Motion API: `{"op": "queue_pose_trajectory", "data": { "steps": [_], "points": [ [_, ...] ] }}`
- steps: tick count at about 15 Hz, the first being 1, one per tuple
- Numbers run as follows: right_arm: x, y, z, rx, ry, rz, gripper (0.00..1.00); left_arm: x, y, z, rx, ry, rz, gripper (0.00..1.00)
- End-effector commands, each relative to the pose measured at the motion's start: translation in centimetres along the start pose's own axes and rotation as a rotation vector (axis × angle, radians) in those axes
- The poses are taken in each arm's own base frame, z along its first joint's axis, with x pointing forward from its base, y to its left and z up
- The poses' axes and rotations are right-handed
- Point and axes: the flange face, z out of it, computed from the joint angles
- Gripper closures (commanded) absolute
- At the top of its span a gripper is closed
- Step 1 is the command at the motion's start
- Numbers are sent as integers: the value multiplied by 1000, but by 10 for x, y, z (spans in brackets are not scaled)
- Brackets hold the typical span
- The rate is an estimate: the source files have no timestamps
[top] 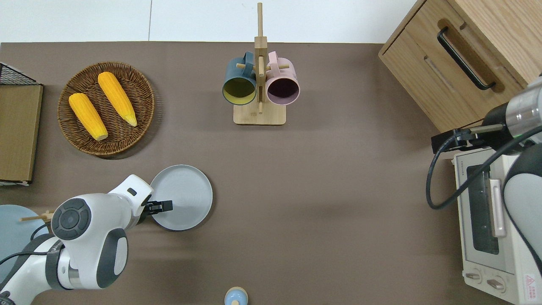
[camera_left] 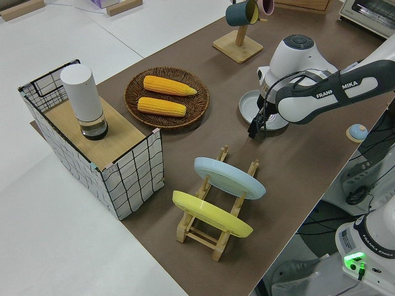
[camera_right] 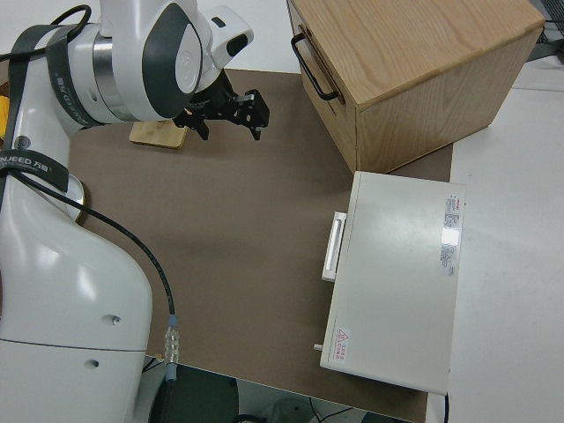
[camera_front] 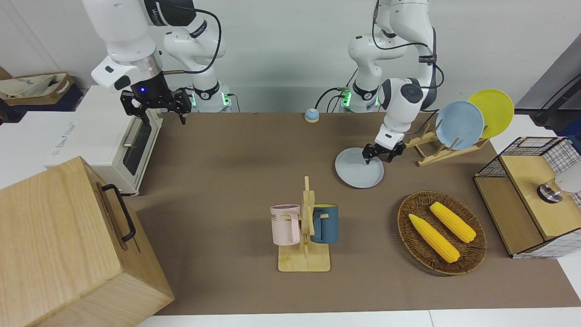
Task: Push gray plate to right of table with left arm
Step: 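Lower the left gripper against the gray plate's rim, then push the gray plate across the table toward the toaster oven with the left gripper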
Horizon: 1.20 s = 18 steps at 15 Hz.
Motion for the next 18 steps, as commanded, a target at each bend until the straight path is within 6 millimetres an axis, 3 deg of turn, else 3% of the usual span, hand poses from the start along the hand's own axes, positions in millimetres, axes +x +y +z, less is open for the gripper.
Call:
{"op": "queue_pose_trajectory", "data": {
  "steps": [1, 6, 16, 18],
  "points": [
    [-3, 0, -3, 6, -4, 4, 17, 1, 3, -5, -9, 21, -11, 163],
    [-3, 0, -3, 6, -4, 4, 17, 3, 2, -10, -10, 30, -11, 980],
    [-3, 0, -3, 6, -4, 4, 17, 2, 5, -5, -10, 19, -20, 1000],
    [-3, 0, -3, 6, -4, 4, 17, -4, 27, -3, -12, 15, -37, 1000]
  ]
}}
